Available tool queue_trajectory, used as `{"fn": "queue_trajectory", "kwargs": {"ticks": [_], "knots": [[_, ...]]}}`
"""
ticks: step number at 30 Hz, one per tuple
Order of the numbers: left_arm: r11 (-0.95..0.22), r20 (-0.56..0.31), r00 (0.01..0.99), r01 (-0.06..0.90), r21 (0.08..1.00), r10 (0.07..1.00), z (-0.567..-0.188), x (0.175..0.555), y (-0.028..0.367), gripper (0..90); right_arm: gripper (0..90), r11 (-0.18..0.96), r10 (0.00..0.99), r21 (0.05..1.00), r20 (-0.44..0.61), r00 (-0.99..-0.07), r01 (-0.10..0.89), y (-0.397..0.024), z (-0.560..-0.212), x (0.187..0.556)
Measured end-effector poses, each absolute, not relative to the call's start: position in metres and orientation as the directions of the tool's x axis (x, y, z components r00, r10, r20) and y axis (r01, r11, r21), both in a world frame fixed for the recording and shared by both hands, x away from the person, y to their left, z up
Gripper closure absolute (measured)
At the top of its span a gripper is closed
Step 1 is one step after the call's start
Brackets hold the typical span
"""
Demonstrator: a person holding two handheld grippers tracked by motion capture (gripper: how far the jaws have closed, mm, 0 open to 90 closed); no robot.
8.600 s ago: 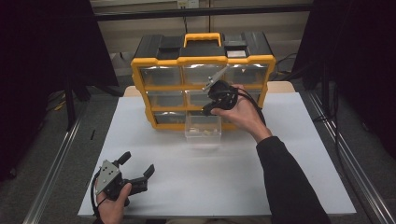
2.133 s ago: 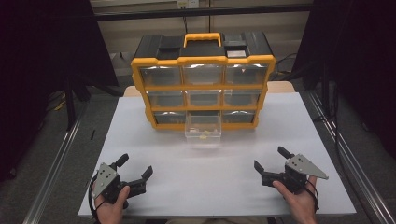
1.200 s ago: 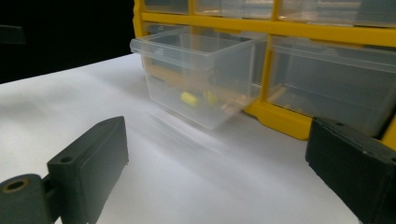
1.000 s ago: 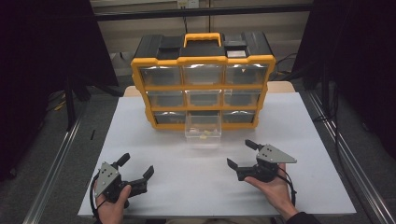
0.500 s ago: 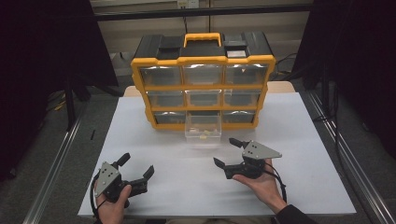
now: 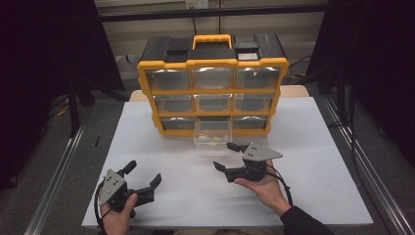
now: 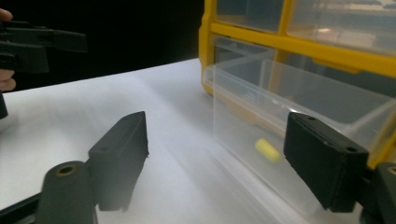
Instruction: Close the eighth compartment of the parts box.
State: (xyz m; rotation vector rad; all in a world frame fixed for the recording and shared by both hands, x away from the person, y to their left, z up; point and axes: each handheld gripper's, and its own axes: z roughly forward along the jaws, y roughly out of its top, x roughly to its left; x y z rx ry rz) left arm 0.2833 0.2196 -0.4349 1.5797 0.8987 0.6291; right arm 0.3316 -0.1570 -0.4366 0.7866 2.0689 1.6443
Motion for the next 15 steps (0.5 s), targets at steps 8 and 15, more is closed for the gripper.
{"fn": "queue_trajectory", "kwargs": {"ticks": [8, 15], "knots": [[-0.051, -0.076, 0.564, 0.206, 0.977, 0.822, -0.435, 0.283, 0.219, 2.6, 34.5, 0.158, 0.588, 0.973, 0.044, -0.808, 0.168, -0.14, -0.426, 0.341], [-0.05, -0.08, 0.566, 0.21, 0.977, 0.82, -0.435, 0.283, 0.219, 2.6, 48.4, 0.173, 0.573, 0.967, 0.056, -0.817, 0.187, -0.136, -0.433, 0.347]]}}
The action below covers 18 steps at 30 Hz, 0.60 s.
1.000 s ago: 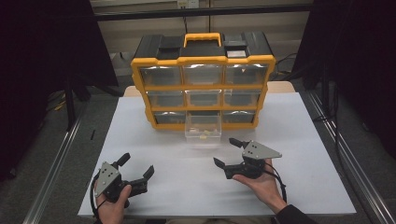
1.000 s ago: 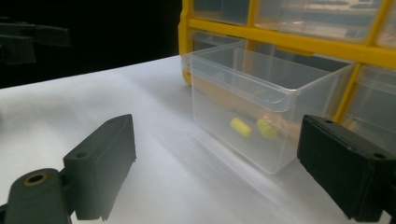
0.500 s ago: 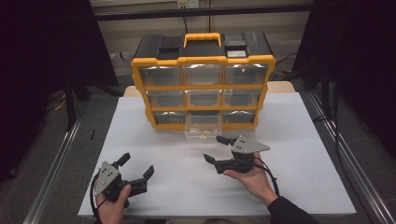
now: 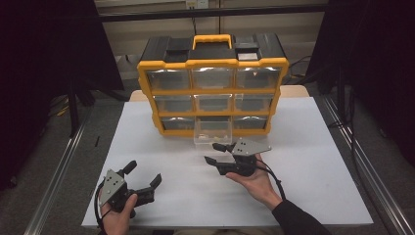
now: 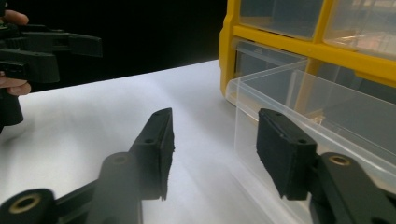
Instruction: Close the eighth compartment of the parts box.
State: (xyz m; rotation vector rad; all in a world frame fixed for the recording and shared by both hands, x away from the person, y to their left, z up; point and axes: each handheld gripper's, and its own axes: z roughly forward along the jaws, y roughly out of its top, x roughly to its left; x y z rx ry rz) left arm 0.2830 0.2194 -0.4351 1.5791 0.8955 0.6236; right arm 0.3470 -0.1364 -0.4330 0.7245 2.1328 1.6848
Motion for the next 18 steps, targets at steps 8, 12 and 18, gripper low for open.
{"fn": "queue_trajectory", "kwargs": {"ticks": [8, 12, 18], "knots": [[-0.059, -0.071, 0.569, 0.206, 0.977, 0.819, -0.435, 0.283, 0.219, 2.6, 68.6, 0.171, 0.574, 0.964, 0.07, -0.816, 0.202, -0.138, -0.436, 0.354], [-0.049, -0.08, 0.566, 0.209, 0.977, 0.821, -0.435, 0.283, 0.219, 2.6, 78.5, 0.167, 0.569, 0.965, 0.072, -0.819, 0.201, -0.137, -0.435, 0.36], [-0.05, -0.077, 0.566, 0.206, 0.977, 0.821, -0.435, 0.283, 0.219, 2.6, 88.9, 0.152, 0.547, 0.964, 0.1, -0.831, 0.217, -0.133, -0.437, 0.368]]}}
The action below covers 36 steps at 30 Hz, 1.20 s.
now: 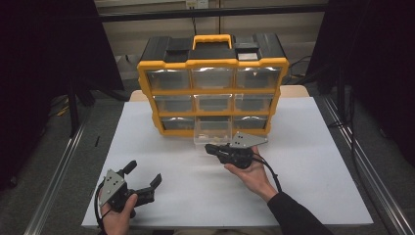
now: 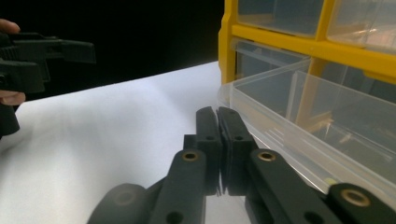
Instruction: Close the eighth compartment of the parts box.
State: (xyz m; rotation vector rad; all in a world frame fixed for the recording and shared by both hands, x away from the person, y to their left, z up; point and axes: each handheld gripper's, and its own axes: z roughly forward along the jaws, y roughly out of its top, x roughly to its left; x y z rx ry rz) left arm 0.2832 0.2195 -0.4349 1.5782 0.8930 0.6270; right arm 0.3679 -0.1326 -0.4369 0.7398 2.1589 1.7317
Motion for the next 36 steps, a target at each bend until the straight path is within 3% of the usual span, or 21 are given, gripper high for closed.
{"fn": "queue_trajectory", "kwargs": {"ticks": [22, 36], "knots": [[-0.047, -0.08, 0.568, 0.205, 0.978, 0.819, -0.435, 0.283, 0.219, 2.6, 90.0, 0.247, 0.562, 0.94, 0.057, -0.825, 0.234, -0.123, -0.45, 0.382], [-0.05, -0.076, 0.569, 0.202, 0.978, 0.819, -0.434, 0.283, 0.22, 2.6, 90.0, 0.249, 0.602, 0.944, 0.024, -0.798, 0.216, -0.124, -0.452, 0.388]]}}
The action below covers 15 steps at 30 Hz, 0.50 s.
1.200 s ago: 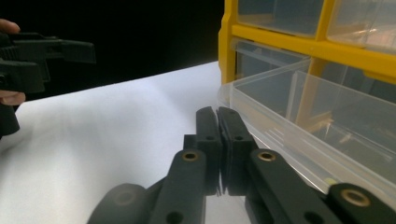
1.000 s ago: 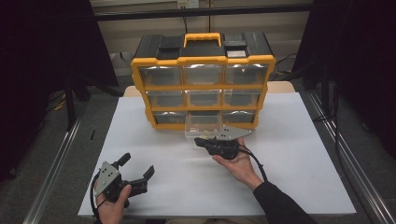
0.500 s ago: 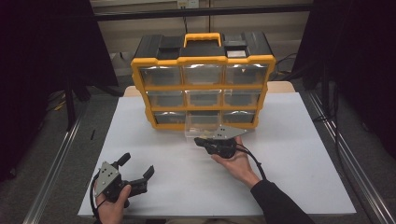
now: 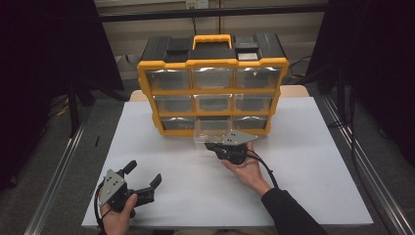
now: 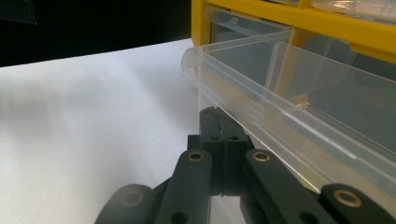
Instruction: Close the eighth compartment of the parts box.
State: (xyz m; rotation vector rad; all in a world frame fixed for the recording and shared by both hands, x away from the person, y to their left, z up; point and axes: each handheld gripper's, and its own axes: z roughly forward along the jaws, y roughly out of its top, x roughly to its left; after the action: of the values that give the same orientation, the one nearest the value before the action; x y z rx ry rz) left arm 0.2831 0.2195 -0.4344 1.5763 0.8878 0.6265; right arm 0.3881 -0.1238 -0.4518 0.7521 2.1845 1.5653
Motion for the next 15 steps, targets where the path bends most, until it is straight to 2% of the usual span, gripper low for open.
{"fn": "queue_trajectory", "kwargs": {"ticks": [15], "knots": [[-0.049, -0.075, 0.571, 0.199, 0.979, 0.818, -0.4339, 0.2826, 0.2195, 2.7, 90.0, 0.244, 0.627, 0.943, 0.024, -0.779, 0.226, -0.1231, -0.4522, 0.3954]]}}
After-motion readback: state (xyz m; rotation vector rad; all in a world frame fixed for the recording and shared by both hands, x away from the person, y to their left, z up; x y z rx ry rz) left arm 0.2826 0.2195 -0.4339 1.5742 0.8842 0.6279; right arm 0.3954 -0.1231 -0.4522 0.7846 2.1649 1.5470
